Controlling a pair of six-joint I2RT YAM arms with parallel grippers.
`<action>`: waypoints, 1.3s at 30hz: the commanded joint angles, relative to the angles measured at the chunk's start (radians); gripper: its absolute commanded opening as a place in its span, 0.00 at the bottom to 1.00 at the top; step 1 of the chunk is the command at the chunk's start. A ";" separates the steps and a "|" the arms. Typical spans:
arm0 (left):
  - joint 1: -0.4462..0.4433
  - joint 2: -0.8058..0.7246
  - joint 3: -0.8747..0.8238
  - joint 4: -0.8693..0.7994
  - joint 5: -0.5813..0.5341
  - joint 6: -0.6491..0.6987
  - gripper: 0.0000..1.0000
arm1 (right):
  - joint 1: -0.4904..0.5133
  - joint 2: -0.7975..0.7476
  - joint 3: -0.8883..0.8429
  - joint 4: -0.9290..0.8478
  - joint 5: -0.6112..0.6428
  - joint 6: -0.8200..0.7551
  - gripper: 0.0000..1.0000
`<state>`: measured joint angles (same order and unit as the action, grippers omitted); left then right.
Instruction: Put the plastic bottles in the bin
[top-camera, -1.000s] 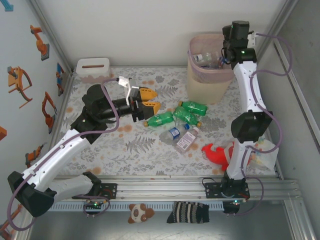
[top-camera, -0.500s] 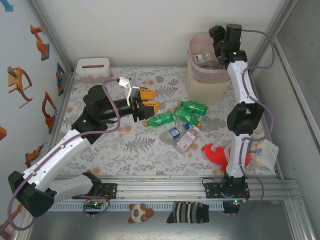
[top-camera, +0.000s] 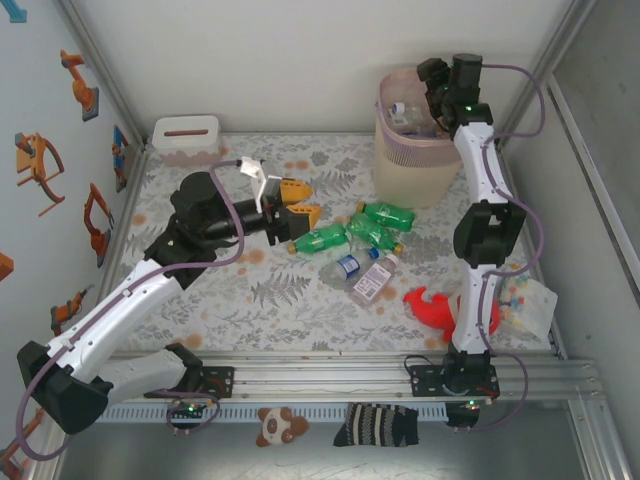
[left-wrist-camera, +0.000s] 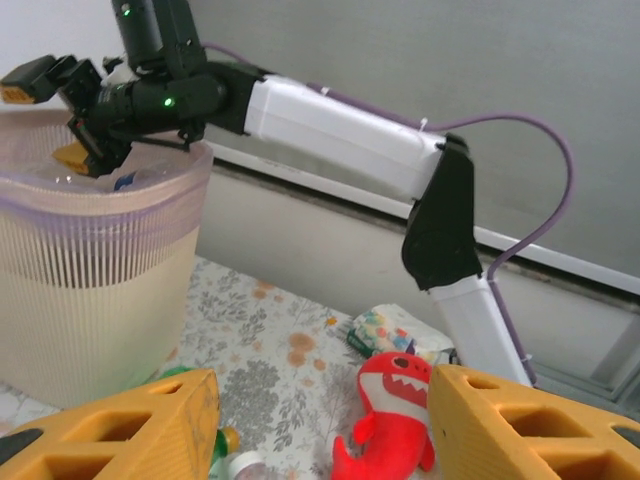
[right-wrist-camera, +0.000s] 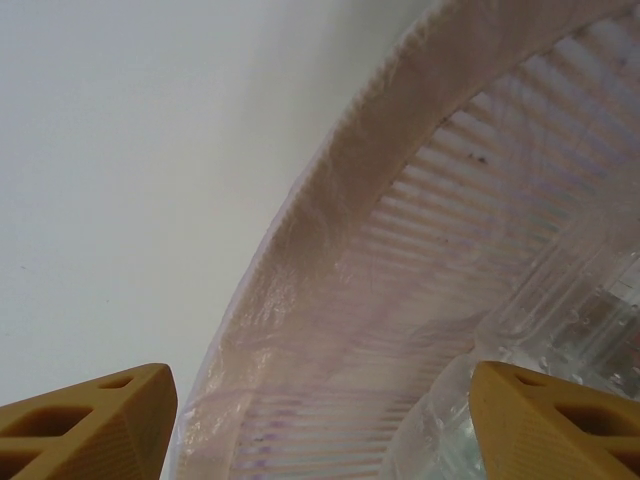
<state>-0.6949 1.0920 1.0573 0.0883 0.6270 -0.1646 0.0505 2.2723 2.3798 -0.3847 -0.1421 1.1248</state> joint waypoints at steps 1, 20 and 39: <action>0.001 -0.011 0.012 -0.093 -0.057 0.069 0.56 | -0.011 -0.066 -0.001 -0.072 0.022 -0.050 0.76; 0.074 0.260 0.130 -0.497 -0.314 0.203 0.55 | -0.011 -0.426 -0.189 -0.240 0.032 -0.413 0.75; 0.125 0.640 0.256 -0.855 -0.453 0.718 0.57 | -0.015 -0.865 -0.682 -0.270 0.210 -0.600 0.76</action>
<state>-0.5861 1.7206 1.3285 -0.7097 0.1761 0.4080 0.0433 1.4433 1.7302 -0.6552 0.0296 0.5560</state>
